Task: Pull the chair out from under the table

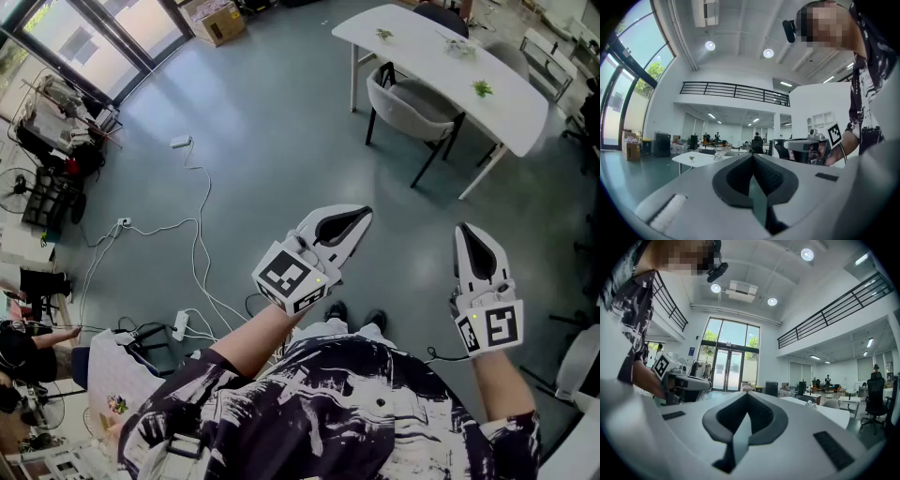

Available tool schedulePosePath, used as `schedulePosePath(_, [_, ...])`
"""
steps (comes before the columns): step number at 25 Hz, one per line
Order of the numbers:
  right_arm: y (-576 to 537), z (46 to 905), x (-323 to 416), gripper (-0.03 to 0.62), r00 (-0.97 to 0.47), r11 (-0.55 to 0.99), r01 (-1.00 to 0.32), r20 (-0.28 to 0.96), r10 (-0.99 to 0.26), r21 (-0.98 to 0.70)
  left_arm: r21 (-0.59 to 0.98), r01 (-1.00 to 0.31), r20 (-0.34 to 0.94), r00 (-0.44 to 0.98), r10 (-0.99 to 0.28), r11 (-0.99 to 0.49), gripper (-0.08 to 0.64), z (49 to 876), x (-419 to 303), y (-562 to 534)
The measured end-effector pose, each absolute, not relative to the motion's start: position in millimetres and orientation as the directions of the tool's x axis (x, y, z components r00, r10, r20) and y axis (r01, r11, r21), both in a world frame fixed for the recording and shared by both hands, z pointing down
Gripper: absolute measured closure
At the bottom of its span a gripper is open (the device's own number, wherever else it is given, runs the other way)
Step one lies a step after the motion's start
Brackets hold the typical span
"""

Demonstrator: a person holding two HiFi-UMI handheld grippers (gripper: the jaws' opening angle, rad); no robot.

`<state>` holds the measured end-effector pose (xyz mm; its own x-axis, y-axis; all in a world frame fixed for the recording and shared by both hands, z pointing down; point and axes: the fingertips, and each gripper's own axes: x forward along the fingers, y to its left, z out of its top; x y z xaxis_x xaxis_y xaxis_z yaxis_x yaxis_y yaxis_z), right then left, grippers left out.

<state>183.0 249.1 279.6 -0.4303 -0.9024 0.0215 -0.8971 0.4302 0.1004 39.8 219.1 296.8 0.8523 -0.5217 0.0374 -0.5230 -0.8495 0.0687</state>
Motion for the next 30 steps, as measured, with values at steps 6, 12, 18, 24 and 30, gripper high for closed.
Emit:
schedulePosePath(6, [241,281,187,0.591,-0.432,0.432,-0.897,0.023,-0.902,0.097,0.069,-0.524,0.036,0.852,-0.522,-0.849,0.557,297,44,212])
schedulePosePath(12, [237,281,185,0.591,-0.439,0.440,-0.893,0.029,-0.898,0.094,0.075,-0.525,0.038,0.851,-0.524,-0.848,0.557,297,43,208])
schedulePosePath(18, [233,276,180,0.506,-0.491,0.488,-0.869,-0.020,-0.871,0.083,0.055,-0.455,-0.011,0.890,-0.456,-0.889,0.554,288,46,215])
schedulePosePath(24, [221,272,179,0.041,-0.527,0.519,-0.847,-0.051,-0.848,0.118,0.003,-0.441,-0.039,0.897,-0.441,-0.898,0.094,277,44,199])
schedulePosePath(30, [216,269,171,0.043,-0.558,0.548,-0.825,-0.042,-0.829,0.137,-0.011,-0.433,-0.028,0.901,-0.432,-0.901,0.094,279,39,192])
